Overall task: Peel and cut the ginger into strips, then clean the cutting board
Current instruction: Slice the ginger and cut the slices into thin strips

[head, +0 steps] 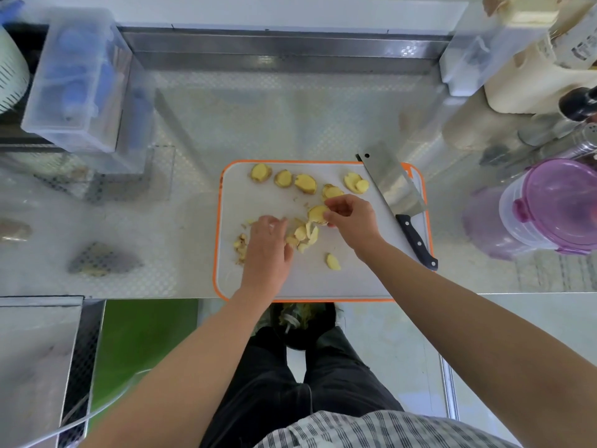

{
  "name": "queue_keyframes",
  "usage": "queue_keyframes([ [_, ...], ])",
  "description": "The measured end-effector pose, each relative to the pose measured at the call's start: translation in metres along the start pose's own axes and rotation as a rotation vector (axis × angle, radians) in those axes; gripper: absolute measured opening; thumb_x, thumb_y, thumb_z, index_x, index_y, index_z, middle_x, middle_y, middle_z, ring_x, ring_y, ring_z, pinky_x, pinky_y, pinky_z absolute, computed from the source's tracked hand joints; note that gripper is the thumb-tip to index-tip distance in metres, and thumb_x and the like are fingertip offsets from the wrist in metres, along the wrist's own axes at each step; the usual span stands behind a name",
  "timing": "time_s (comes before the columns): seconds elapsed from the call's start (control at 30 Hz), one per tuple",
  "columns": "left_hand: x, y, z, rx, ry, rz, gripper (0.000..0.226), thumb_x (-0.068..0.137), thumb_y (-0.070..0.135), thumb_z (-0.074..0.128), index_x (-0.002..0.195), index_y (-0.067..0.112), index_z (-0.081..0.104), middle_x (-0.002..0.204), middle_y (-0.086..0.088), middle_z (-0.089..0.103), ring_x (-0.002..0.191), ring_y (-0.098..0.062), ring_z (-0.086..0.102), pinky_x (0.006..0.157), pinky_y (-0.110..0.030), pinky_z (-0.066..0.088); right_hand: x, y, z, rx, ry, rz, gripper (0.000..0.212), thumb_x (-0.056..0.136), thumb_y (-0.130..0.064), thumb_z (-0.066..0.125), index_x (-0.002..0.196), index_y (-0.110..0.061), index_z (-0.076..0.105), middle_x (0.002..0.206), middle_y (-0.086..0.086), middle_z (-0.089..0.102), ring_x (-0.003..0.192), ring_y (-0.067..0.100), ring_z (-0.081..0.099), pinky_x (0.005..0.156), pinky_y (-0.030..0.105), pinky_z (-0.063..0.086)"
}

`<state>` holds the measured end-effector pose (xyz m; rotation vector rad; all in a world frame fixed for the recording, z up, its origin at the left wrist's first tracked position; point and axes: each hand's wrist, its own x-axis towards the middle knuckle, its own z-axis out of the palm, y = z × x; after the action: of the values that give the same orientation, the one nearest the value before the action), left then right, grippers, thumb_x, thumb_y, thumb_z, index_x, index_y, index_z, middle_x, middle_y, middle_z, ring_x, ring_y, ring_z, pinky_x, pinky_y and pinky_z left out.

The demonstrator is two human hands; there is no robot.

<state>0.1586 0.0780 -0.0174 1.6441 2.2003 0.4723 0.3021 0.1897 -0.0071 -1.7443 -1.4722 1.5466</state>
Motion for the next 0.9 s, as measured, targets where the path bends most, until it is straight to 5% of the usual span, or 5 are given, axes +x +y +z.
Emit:
queue_keyframes([
  [0.2,-0.002,0.007,0.005,-0.127,-0.120,0.060,0.040,0.086,0.006,0.062,0.126,0.003,0.056,0.115,-0.014,0.051,0.108,-0.029,0.051,0.090,-0.036,0.045,-0.001,0.001,0.002,-0.008,-0.016,0.014,0.016,0.083,-0.006,0.068,0.097,-0.014,0.067,0.091,0.006,0.069,0.073,0.017,0.066,0.073,0.022,0.053],
  [0.43,0.016,-0.017,-0.014,-0.085,0.080,-0.114,0.034,0.088,0.008,0.060,0.122,0.007,0.062,0.111,-0.013,0.056,0.103,-0.028,0.052,0.088,-0.035,0.043,0.003,-0.008,0.005,0.011,-0.039,0.022,0.016,0.082,-0.007,0.070,0.096,-0.015,0.068,0.091,0.002,0.069,0.071,0.015,0.067,0.073,0.023,0.055],
  [0.6,0.037,-0.016,-0.032,-0.759,-0.087,-0.488,0.012,0.084,0.028,0.070,0.094,0.022,0.069,0.085,0.000,0.068,0.073,-0.014,0.061,0.071,-0.029,0.049,0.004,-0.026,0.028,0.089,-0.182,-0.038,0.021,0.079,0.000,0.072,0.098,-0.007,0.068,0.096,0.015,0.069,0.075,0.021,0.067,0.077,0.030,0.058],
  [0.7,0.045,-0.025,-0.034,-0.879,-0.083,-0.529,0.007,0.074,0.026,0.073,0.068,0.024,0.071,0.063,-0.004,0.066,0.056,-0.016,0.054,0.058,-0.031,0.043,0.008,-0.036,0.042,0.070,-0.215,-0.096,0.015,0.081,-0.001,0.070,0.093,-0.010,0.067,0.096,0.015,0.071,0.081,0.027,0.069,0.082,0.034,0.058],
  [0.9,0.073,-0.060,-0.042,-0.617,0.128,-0.705,0.037,0.074,0.042,0.074,0.092,0.009,0.075,0.090,-0.016,0.073,0.086,-0.029,0.069,0.083,-0.038,0.053,0.020,-0.043,0.047,-0.209,-0.134,-0.219,0.015,0.089,-0.008,0.058,0.100,-0.013,0.067,0.082,-0.012,0.062,0.074,0.006,0.058,0.073,0.018,0.049],
])
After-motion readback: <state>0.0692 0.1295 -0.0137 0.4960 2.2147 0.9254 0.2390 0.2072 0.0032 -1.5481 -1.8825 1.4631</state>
